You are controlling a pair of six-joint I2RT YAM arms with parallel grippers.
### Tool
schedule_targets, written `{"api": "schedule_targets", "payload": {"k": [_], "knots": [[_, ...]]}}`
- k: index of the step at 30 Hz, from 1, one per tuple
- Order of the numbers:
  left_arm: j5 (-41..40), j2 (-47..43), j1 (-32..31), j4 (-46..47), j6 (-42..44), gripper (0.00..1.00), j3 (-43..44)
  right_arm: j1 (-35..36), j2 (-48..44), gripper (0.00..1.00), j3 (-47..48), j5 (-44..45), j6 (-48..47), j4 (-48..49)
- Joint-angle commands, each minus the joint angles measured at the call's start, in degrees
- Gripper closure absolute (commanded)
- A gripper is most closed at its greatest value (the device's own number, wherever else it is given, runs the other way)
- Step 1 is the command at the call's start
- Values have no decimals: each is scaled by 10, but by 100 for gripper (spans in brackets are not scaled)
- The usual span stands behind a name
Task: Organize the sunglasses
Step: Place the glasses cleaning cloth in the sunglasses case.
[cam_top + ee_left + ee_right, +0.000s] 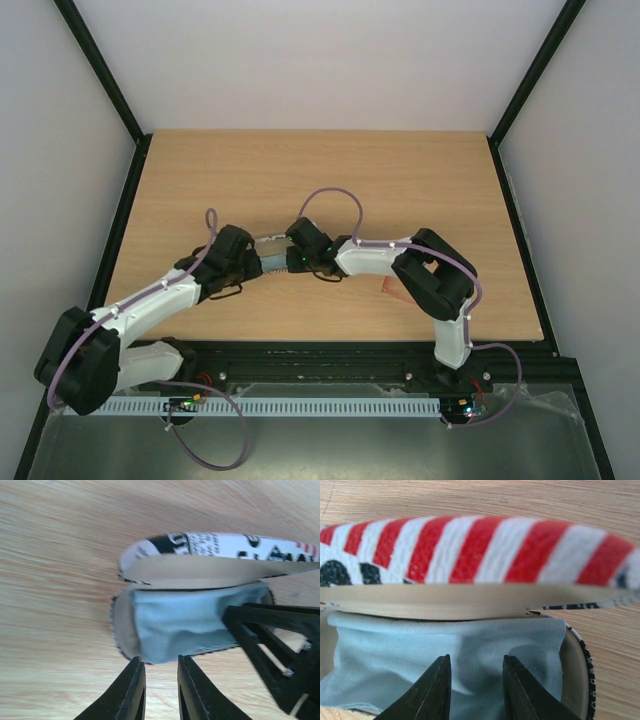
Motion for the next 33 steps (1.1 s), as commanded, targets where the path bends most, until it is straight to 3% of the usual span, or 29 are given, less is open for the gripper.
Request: {"api": "schedule_targets", "payload": {"k": [1, 10, 24, 33], "knots": [[62, 9, -12, 79, -1, 80, -9, 3, -12, 71, 12, 22, 6, -48], [-14, 116, -40, 98, -25, 98, 26, 4, -14, 81, 11, 39, 7, -55], [-66, 148, -44, 89, -44, 98, 20, 3, -23, 81, 6, 54, 4, -56], [-35, 70, -44, 100, -35, 96, 32, 3, -22, 81, 3, 43, 0, -54]]}}
